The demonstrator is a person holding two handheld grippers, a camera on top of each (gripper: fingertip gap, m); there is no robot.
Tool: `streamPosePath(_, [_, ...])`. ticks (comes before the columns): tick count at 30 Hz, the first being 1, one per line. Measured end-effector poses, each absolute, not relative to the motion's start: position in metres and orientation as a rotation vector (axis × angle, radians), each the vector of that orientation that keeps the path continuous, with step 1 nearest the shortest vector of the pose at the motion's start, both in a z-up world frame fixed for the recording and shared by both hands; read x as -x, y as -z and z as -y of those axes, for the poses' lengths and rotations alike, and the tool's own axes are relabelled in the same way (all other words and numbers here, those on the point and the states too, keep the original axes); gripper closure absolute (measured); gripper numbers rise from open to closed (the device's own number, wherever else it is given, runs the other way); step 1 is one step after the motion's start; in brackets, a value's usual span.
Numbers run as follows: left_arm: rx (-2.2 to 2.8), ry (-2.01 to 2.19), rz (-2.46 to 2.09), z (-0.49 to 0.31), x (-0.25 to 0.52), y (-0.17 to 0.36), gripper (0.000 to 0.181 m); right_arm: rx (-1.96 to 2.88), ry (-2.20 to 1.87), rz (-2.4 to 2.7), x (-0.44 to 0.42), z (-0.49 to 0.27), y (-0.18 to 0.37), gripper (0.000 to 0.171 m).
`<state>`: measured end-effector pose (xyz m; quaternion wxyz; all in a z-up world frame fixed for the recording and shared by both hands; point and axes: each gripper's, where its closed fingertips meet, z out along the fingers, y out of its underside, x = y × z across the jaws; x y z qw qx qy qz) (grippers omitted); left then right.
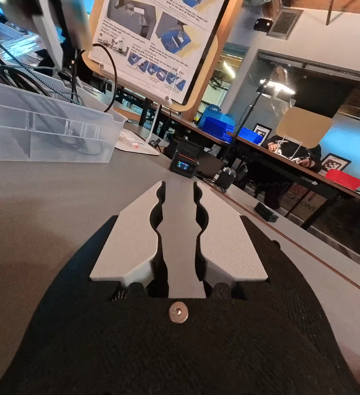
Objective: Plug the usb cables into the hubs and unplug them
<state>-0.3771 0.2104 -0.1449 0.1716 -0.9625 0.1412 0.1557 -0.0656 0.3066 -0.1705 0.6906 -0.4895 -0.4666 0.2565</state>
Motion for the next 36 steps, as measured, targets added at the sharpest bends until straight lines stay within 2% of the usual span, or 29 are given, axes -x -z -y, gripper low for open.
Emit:
streamPosePath(1, [2.812, -0.318, -0.301, -0.21, 0.377, 0.159, 0.125, 1.097, -0.578, 1.038, 0.065, -0.307, 0.17, 0.147])
streamPosePath(3, [2.858, -0.157, -0.192, -0.219, 0.376, 0.172, 0.121, 1.102, -0.59, 1.029, 0.064, -0.308, 0.169, 0.147])
streamPosePath(6, [2.968, -0.171, 0.063, -0.22, 0.397, 0.188, 0.114, 1.104, -0.596, 1.025, 0.064, -0.309, 0.169, 0.147])
streamPosePath(9, [3.093, 0.067, 0.33, -0.21, 0.387, 0.213, 0.108, 1.097, -0.589, 1.04, 0.065, -0.307, 0.17, 0.147])
streamPosePath(12, [3.131, 0.101, 0.49, -0.205, 0.391, 0.234, 0.092, 1.093, -0.583, 1.054, 0.066, -0.305, 0.171, 0.147])
streamPosePath(14, [3.086, 0.093, 0.624, -0.21, 0.397, 0.244, 0.074, 1.094, -0.583, 1.059, 0.067, -0.304, 0.171, 0.147])
streamPosePath(16, [3.048, 0.136, 0.775, -0.215, 0.4, 0.253, 0.071, 1.093, -0.588, 1.063, 0.067, -0.303, 0.172, 0.147])
streamPosePath(20, [3.031, 0.2, 0.974, -0.214, 0.395, 0.274, 0.074, 1.091, -0.592, 1.063, 0.067, -0.302, 0.171, 0.147])
streamPosePath(24, [3.089, 0.059, 0.968, -0.205, 0.403, 0.281, 0.09, 1.095, -0.6, 1.065, 0.067, -0.301, 0.171, 0.147])
streamPosePath(34, [3.109, 0.068, 0.806, -0.203, 0.391, 0.276, 0.135, 1.089, -0.595, 1.083, 0.07, -0.298, 0.173, 0.147])
streamPosePath(36, [3.097, 0.068, 0.745, -0.203, 0.39, 0.27, 0.138, 1.089, -0.595, 1.078, 0.069, -0.299, 0.172, 0.147])
